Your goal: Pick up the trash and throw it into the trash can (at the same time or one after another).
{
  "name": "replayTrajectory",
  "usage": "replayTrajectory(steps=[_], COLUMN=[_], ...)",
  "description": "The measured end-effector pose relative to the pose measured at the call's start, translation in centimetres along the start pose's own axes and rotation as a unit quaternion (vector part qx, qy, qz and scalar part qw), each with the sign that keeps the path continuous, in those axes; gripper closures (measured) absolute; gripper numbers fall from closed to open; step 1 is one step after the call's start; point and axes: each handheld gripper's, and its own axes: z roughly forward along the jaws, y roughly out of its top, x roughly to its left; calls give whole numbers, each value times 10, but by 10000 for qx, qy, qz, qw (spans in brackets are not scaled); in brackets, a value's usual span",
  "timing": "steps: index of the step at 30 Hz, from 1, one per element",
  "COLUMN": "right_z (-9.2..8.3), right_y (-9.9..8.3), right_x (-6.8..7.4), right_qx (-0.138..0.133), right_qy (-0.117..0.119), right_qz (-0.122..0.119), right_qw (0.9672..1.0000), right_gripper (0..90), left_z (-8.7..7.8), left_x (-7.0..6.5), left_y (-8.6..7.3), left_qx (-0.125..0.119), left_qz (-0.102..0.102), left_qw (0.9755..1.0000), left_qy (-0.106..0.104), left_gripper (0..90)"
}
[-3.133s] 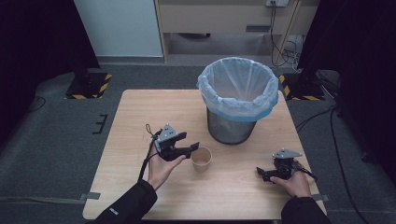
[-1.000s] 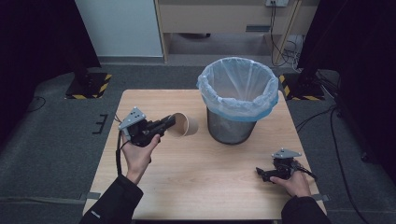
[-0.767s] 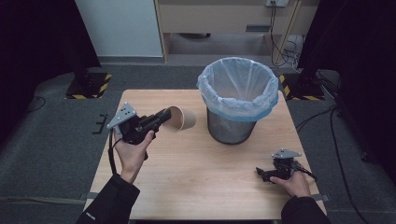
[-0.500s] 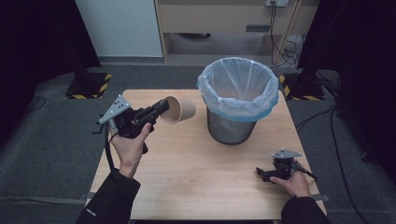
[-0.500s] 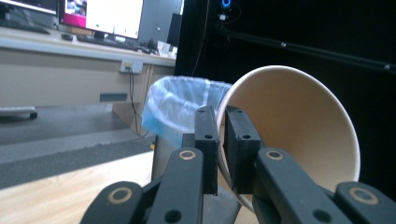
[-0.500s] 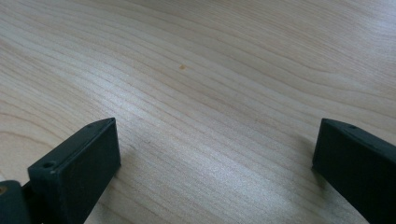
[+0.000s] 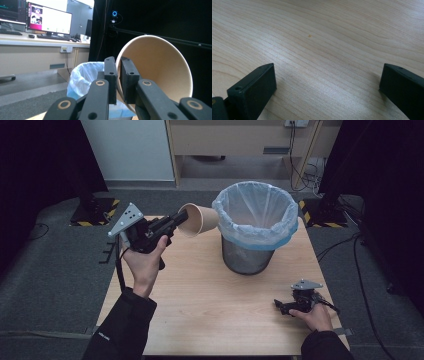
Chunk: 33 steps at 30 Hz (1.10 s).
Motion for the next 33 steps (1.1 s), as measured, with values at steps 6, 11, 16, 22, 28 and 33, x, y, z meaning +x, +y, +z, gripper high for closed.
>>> replayTrajectory(steps=[6, 11, 16, 22, 28, 33], right_z=[0, 0, 0, 0, 0, 0], right_y=[0, 0, 0, 0, 0, 0], right_x=[0, 0, 0, 0, 0, 0], right_qx=[1, 1, -1, 1, -9, -9], right_qy=[-4, -4, -2, 1, -1, -1], right_qz=[-5, -5, -2, 19, 5, 6], right_qw=[10000, 10000, 10000, 10000, 10000, 10000], right_gripper=[10, 10, 10, 10, 10, 10], left_z=[8, 18, 29, 42, 52, 61], left_x=[-3, -6, -9, -13, -17, -19], left_y=[8, 15, 21, 27, 29, 29], left_qx=[-7, -25, -41, -23, -42, -5], left_qz=[60, 100, 150, 200, 231, 263], left_qw=[10000, 9999, 9999, 9998, 9997, 9996], left_qy=[-18, -21, -22, -40, -46, -61], left_gripper=[838, 838, 838, 838, 838, 838])
